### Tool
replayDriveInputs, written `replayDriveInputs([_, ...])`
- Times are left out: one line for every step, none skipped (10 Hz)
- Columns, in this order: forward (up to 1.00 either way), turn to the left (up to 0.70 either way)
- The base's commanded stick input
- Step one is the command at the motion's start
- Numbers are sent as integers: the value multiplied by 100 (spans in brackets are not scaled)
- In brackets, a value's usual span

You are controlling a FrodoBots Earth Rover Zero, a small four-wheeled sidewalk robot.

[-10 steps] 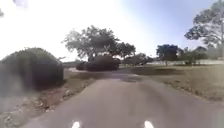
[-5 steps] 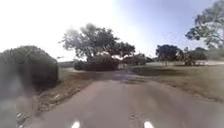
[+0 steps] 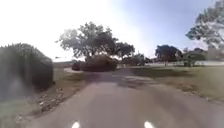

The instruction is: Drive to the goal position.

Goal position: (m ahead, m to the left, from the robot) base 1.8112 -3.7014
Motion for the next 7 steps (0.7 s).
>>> replayDriveInputs([100, -1])
replayDriveInputs([100, -1])
replayDriveInputs([100, -1])
replayDriveInputs([100, 5])
replayDriveInputs([100, 20])
replayDriveInputs([100, 39])
replayDriveInputs([100, 39])
